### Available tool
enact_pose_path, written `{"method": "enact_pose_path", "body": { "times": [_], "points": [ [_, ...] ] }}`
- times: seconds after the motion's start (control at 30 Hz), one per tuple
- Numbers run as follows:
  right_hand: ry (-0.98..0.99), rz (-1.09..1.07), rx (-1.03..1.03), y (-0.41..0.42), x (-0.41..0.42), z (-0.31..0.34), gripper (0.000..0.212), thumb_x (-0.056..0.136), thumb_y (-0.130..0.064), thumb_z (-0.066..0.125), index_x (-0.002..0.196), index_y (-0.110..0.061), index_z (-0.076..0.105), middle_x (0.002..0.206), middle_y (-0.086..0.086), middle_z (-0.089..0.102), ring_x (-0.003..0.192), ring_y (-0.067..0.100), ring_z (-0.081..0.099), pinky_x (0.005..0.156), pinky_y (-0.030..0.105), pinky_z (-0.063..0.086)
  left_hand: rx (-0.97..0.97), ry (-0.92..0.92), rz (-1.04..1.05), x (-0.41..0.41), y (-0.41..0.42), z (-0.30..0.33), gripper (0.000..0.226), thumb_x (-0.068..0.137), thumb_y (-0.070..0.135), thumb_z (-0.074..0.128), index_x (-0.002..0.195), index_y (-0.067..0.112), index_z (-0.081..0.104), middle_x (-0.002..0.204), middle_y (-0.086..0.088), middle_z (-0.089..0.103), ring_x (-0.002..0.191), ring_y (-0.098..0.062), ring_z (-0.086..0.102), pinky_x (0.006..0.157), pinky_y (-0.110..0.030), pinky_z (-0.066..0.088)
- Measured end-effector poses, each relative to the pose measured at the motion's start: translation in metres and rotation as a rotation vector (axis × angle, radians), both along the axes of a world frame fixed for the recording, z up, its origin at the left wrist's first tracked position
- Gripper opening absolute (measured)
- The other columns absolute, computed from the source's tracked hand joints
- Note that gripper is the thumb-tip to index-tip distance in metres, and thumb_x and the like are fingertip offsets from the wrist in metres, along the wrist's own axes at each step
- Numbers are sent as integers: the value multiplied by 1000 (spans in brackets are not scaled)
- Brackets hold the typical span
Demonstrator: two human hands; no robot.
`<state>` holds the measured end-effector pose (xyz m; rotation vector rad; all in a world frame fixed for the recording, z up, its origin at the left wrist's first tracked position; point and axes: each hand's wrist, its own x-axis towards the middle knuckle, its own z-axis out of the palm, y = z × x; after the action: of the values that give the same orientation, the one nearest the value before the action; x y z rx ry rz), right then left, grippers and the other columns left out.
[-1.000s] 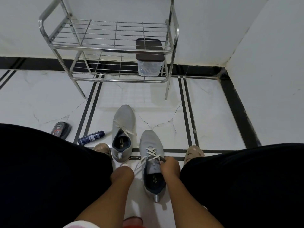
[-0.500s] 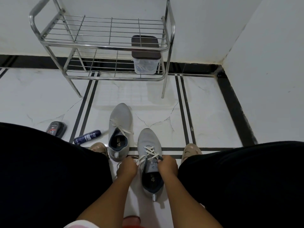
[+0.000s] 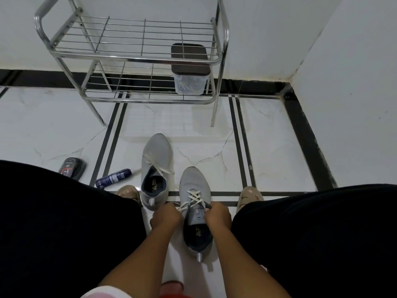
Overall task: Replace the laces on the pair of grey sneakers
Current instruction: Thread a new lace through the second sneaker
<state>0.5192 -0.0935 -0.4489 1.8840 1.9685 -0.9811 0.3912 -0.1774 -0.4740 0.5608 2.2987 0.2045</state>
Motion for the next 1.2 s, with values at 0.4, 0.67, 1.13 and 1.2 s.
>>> {"method": "enact_pose_path", "body": {
  "times": [0.4,0.67,1.13,1.2],
  "points": [
    [16,76,-3,-1,0,2,24,96,-24,50,112,-17,66,115,10,64,106,30,61,77,29,48,298,-143,121,5,15,-14,31,89,14,55,119,19,50,104,-14,64,97,-31,60,85,-38,50],
    [2,145,-17,0,-1,4,27,95,-24,49,116,-16,64,120,12,62,109,31,60,83,32,48,350,-419,249,5,35,21,16,77,12,46,64,18,52,68,-7,51,78,-22,51,64,-30,40],
    [842,-419,-358,7,-26,70,21,86,-10,54,99,-22,67,106,5,67,95,18,60,76,30,50,609,-582,362,-4,54,111,57,103,44,25,117,9,68,125,-8,62,120,-16,53,88,-26,29],
    [868,-405,-392,6,-25,72,21,88,-14,57,105,-22,66,105,1,67,94,13,60,72,25,45,621,-602,343,-1,53,113,60,104,44,20,123,8,63,130,-10,60,127,-18,49,91,-25,26]
  ]
}}
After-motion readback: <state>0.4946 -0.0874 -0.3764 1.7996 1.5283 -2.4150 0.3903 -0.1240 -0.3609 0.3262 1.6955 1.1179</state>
